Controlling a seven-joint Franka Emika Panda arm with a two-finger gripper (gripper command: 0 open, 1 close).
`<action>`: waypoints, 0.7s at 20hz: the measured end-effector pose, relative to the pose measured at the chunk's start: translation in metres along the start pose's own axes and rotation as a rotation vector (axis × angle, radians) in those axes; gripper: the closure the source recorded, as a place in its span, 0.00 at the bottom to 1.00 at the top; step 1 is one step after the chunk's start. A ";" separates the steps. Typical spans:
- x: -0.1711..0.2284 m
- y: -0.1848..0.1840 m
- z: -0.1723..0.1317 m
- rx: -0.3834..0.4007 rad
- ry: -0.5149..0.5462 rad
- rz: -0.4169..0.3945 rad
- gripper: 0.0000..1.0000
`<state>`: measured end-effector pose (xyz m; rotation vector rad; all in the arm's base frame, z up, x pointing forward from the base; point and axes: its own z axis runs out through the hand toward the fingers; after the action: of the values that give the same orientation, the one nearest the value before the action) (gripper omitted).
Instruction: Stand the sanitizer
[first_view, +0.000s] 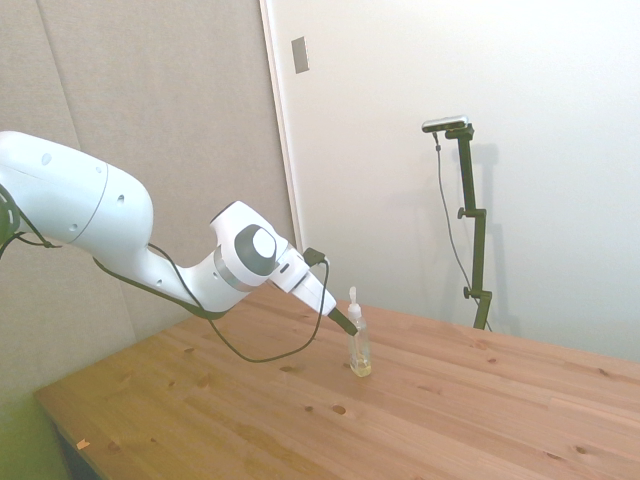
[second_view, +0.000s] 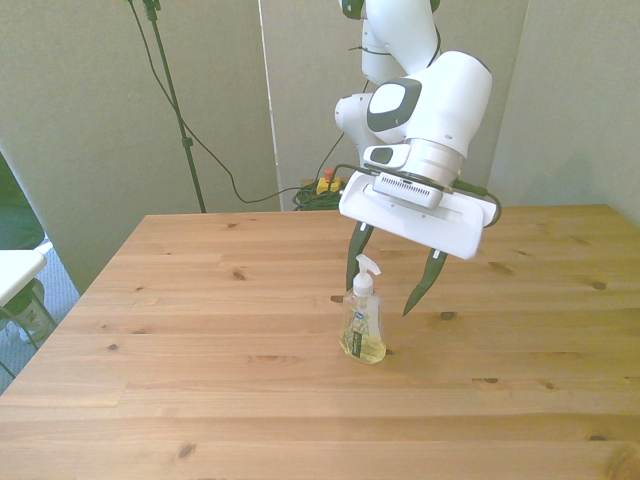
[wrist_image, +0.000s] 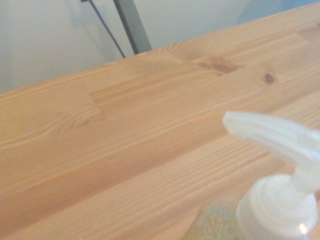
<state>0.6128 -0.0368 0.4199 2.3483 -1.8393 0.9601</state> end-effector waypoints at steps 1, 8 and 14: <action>-0.003 0.001 -0.003 -0.012 -0.030 -0.013 0.00; -0.022 0.025 -0.039 -0.142 -0.275 -0.216 0.00; -0.038 0.054 -0.068 -0.250 -0.451 -0.386 0.00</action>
<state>0.5294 0.0049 0.4380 2.7526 -1.4021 0.1601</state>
